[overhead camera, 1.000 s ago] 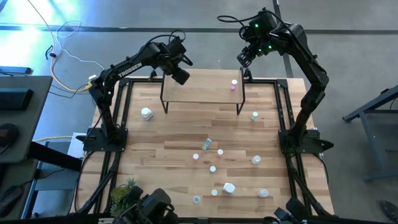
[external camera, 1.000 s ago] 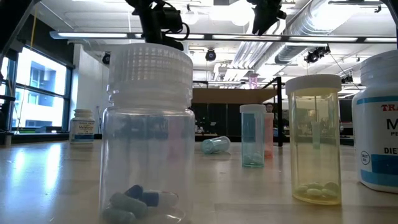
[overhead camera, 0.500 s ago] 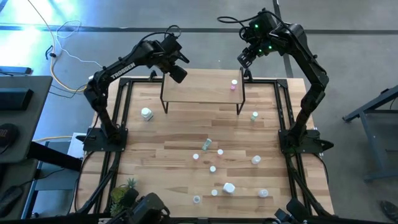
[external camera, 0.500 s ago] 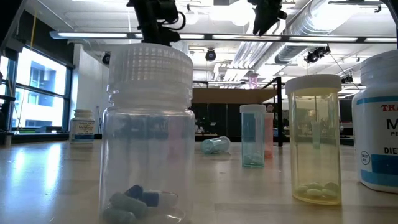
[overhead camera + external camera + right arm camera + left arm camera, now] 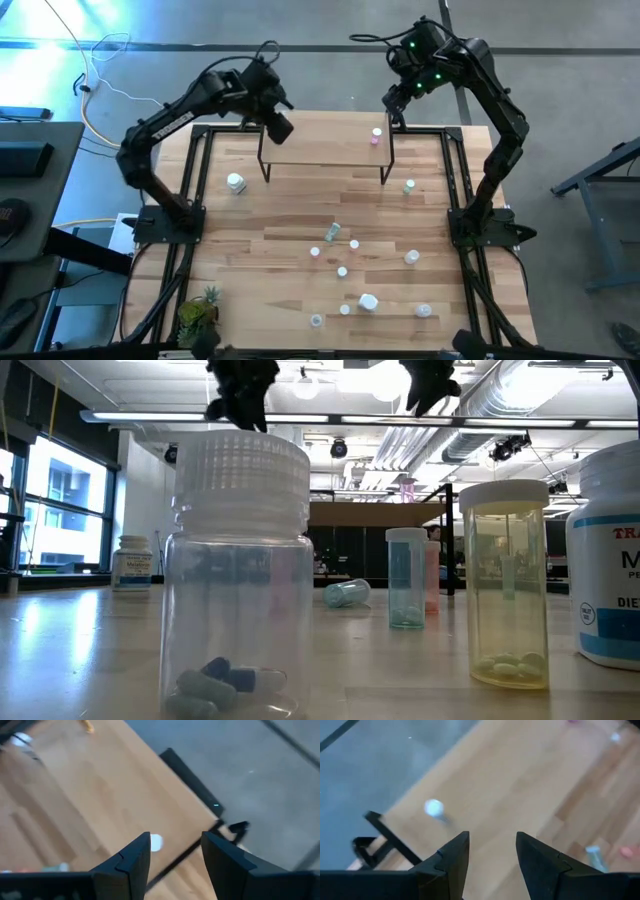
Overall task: Pick and place medicine bottles onto shelf by color
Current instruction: Put the right pink pill bottle on the shelf
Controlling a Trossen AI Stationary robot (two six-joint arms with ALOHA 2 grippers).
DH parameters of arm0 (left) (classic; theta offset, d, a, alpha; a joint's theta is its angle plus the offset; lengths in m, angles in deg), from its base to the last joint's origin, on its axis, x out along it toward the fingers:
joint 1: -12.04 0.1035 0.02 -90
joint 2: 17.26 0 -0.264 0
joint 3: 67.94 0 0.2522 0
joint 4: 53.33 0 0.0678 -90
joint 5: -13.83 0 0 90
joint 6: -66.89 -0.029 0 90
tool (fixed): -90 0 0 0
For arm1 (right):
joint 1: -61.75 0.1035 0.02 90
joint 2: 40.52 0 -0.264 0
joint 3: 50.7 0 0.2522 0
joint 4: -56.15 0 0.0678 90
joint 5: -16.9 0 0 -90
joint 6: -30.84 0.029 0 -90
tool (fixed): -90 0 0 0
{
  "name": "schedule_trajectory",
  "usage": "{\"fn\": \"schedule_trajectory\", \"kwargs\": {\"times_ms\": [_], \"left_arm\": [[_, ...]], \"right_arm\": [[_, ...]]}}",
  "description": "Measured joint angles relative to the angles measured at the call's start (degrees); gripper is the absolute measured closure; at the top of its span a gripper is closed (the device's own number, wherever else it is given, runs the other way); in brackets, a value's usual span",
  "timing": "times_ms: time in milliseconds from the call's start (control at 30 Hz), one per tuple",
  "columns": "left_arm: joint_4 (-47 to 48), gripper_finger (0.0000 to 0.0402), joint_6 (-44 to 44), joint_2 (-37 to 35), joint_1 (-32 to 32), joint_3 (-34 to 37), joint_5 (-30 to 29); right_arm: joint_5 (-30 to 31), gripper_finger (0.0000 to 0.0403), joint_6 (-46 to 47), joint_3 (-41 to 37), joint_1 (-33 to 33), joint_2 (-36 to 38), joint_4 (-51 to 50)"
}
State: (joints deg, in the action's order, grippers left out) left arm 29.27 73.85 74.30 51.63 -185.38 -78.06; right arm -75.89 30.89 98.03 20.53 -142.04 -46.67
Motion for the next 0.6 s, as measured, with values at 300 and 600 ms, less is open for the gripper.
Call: {"fn": "schedule_trajectory", "kwargs": {"times_ms": [300, 600], "left_arm": [[-9.05, 0.0248, 6.88, -9.28, -6.25, 16.84, 0.76], [-21.72, 0.0248, 13.61, -17.98, -10.65, 31.43, 3.34]], "right_arm": [[-2.48, 0.0235, 0.03, 0.0, 1.58, 2.17, -0.97], [-2.9, 0.0235, 1.87, -10.34, 6.23, 9.71, -0.65]]}}
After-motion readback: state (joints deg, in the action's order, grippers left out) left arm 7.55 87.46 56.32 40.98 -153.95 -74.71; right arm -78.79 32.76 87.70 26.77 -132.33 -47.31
